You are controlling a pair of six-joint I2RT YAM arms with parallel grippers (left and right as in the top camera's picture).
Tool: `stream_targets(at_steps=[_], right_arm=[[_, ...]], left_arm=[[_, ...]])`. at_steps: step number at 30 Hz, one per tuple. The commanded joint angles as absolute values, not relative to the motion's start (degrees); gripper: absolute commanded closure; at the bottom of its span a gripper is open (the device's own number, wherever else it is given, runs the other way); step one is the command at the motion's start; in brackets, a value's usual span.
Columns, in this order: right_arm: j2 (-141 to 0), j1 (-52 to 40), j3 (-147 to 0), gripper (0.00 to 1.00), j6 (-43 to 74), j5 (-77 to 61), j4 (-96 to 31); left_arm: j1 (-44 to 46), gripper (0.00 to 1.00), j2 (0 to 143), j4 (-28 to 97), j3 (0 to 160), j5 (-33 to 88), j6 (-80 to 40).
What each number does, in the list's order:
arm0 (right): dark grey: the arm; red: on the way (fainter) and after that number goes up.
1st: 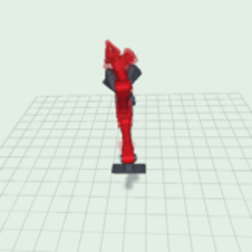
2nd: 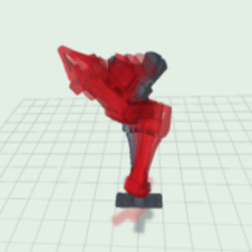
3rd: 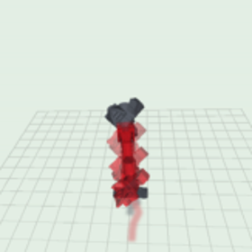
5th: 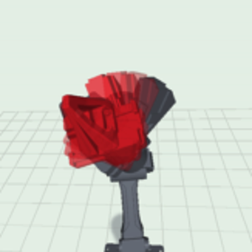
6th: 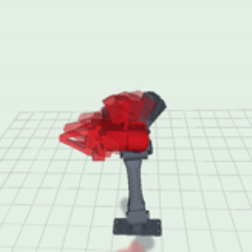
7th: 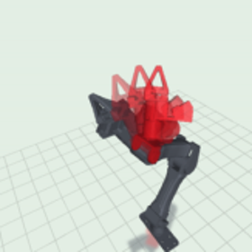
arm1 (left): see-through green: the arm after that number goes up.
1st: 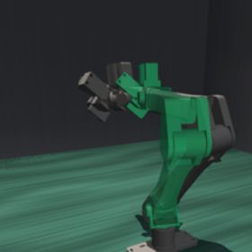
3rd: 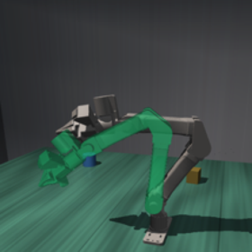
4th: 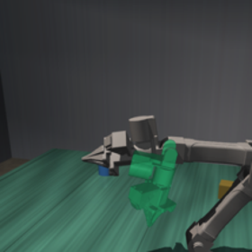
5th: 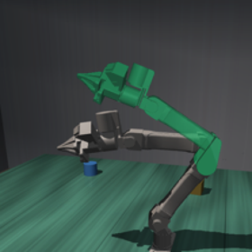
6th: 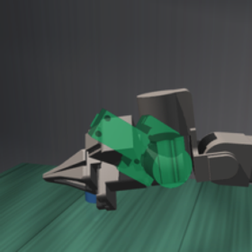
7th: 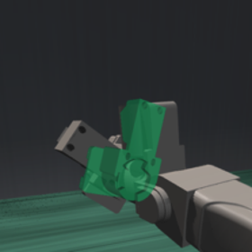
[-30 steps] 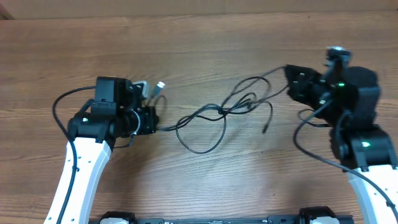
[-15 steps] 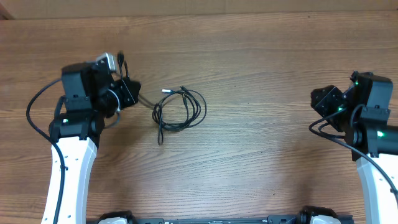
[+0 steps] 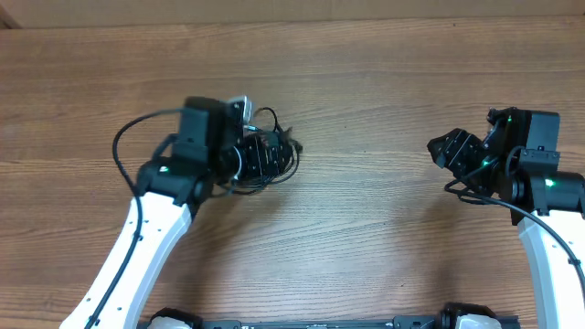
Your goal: Untangle cables
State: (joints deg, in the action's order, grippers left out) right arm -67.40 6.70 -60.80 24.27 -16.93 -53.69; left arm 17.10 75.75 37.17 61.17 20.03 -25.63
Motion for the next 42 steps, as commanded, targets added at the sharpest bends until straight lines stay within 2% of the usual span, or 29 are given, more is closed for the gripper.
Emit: stream_targets(at_steps=[1, 3, 5, 8, 11, 13, 15, 20, 24, 30, 36, 38, 39, 40, 41, 42], right_arm=[[-67.37, 6.39, -61.84, 0.3, 22.35, -18.31, -53.84], [-67.37, 6.39, -61.84, 0.3, 22.35, -18.31, -53.87], [-67.37, 6.39, -61.84, 0.29, 22.37, -18.31, -53.91], [-67.37, 6.37, -61.84, 0.29, 22.37, -18.31, -54.19], [-67.37, 6.39, -61.84, 0.29, 22.37, -18.31, -54.57], [-67.51, 6.39, -61.84, 0.29, 22.37, -18.31, -54.63], [-67.7, 6.37, -61.84, 0.29, 22.39, -18.31, -54.65], [-68.53, 6.39, -61.82, 0.29, 22.39, -18.28, -55.44], [-69.04, 6.39, -61.39, 0.28, 22.37, -18.22, -56.03], [-69.19, 6.37, -59.88, 0.29, 22.33, -18.11, -56.01], [-69.25, 6.37, -59.88, 0.28, 22.41, -18.13, -54.37], [-69.23, 6.37, -59.88, 0.24, 22.41, -18.13, -54.02], [-69.25, 6.37, -59.88, 0.23, 22.41, -18.11, -54.0], [-69.25, 6.39, -59.88, 0.2, 22.41, -18.11, -54.06], [-69.25, 6.37, -59.88, 0.17, 22.41, -18.11, -54.24], [-69.25, 6.39, -59.88, 0.08, 22.41, -18.11, -54.65]], left_arm=[[19.4, 0.0, 77.67, 40.77, 62.04, 6.63, -26.65], [19.92, 0.0, 78.26, 43.66, 62.04, 5.5, -22.81], [19.79, 0.01, 78.3, 46.65, 62.04, 0.03, -23.79], [18.68, 0.01, 78.32, 50.41, 62.02, -11.14, -37.1], [18.26, 0.0, 78.59, 48.18, 61.65, -8.4, -39.79], [18.7, 0.04, 79.44, 44.16, 61.1, -5.63, -32.75], [19.09, 0.0, 81.14, 40.75, 61.04, -6.24, -25.19], [18.41, 0.03, 87.81, 30.57, 61.04, -6.66, -3.86], [16.25, 0.03, 94.11, 23.97, 61.17, -6.09, -2.85], [12.38, 0.11, 101.8, 17.06, 62.89, -4.91, -1.23], [11.62, 0.22, 109.25, 10.26, 63.13, 3.09, -1.26], [11.75, 0.33, 111.53, 9.72, 63.18, 3.7, -1.34], [11.75, 0.5, 112.12, 9.78, 63.29, 3.62, -1.85], [11.7, 0.76, 112.18, 9.96, 63.44, 3.62, -2.76], [11.44, 0.93, 111.98, 10.22, 63.68, 3.46, -3.88], [10.76, 0.96, 110.78, 11.6, 64.82, 3.44, -6.22]])
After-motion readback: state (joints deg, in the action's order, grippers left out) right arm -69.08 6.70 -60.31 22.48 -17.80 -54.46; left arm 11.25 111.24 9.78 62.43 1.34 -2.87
